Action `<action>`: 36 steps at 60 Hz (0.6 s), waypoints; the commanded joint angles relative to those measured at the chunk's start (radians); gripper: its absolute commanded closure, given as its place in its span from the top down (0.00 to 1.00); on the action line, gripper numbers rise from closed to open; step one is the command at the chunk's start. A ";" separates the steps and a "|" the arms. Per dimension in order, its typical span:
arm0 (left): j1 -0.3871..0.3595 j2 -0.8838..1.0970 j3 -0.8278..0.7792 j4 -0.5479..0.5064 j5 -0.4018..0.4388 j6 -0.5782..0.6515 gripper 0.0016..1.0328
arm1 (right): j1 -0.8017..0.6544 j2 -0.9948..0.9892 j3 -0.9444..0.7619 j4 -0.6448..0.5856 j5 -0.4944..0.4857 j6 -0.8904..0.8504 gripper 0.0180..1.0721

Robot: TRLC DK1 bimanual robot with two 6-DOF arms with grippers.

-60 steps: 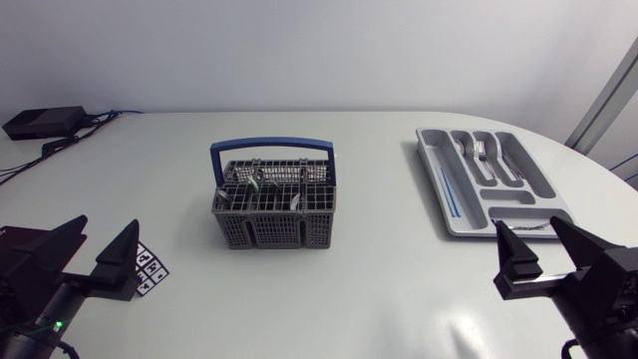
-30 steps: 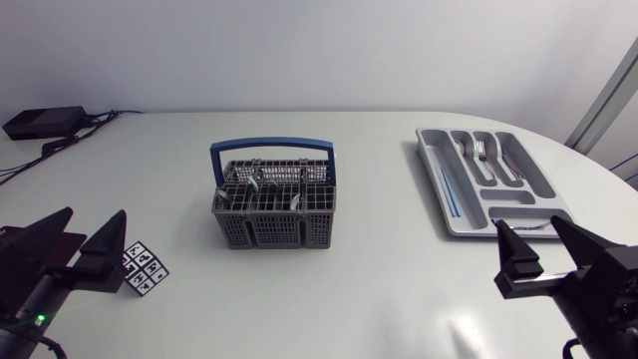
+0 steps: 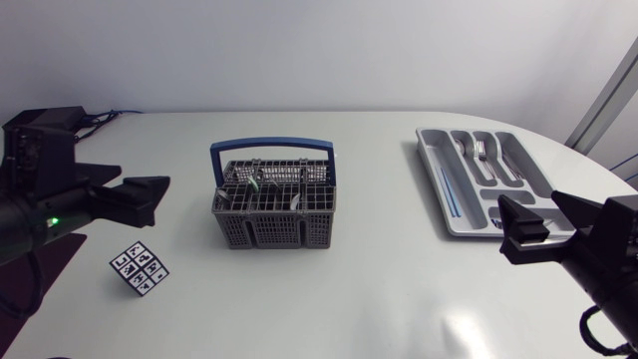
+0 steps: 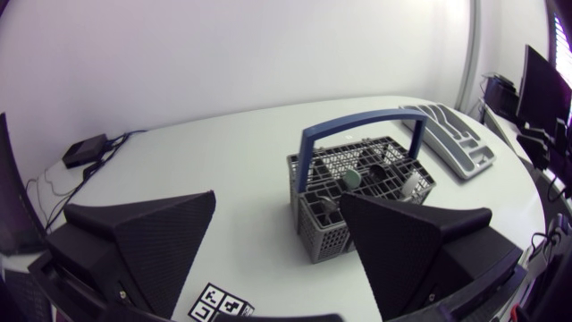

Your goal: Transfer all utensils from the basket to the drawer tray.

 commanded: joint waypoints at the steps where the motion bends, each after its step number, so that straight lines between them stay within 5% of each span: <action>1: -0.066 0.057 0.061 -0.019 0.013 0.070 0.94 | 0.024 0.041 0.044 -0.024 0.022 0.029 0.95; 15: -0.272 0.309 0.225 -0.094 -0.052 0.061 0.94 | 0.111 0.176 0.130 -0.127 0.085 0.027 0.95; 24: -0.329 0.433 0.297 -0.106 -0.097 0.049 0.94 | 0.117 0.318 0.205 -0.190 0.083 0.020 0.95; 36: -0.454 0.602 0.432 -0.171 -0.194 0.019 0.94 | 0.120 0.484 0.281 -0.236 -0.018 -0.020 0.95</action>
